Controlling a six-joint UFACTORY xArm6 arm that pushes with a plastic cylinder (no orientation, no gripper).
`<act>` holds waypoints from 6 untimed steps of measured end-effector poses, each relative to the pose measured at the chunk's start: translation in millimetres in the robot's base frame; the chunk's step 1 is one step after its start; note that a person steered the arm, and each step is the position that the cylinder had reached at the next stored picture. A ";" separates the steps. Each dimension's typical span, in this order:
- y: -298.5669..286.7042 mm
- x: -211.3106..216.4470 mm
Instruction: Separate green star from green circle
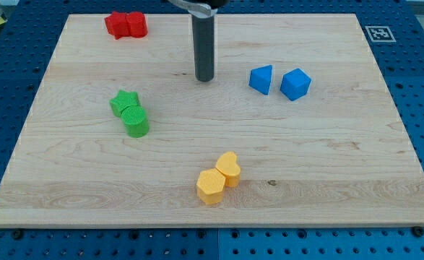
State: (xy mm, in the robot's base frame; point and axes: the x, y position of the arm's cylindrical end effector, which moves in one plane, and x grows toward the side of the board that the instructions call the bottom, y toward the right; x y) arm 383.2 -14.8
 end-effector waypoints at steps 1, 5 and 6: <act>-8.5 46.0; -26.1 124.9; -29.6 124.9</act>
State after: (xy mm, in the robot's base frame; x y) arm 508.0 -44.4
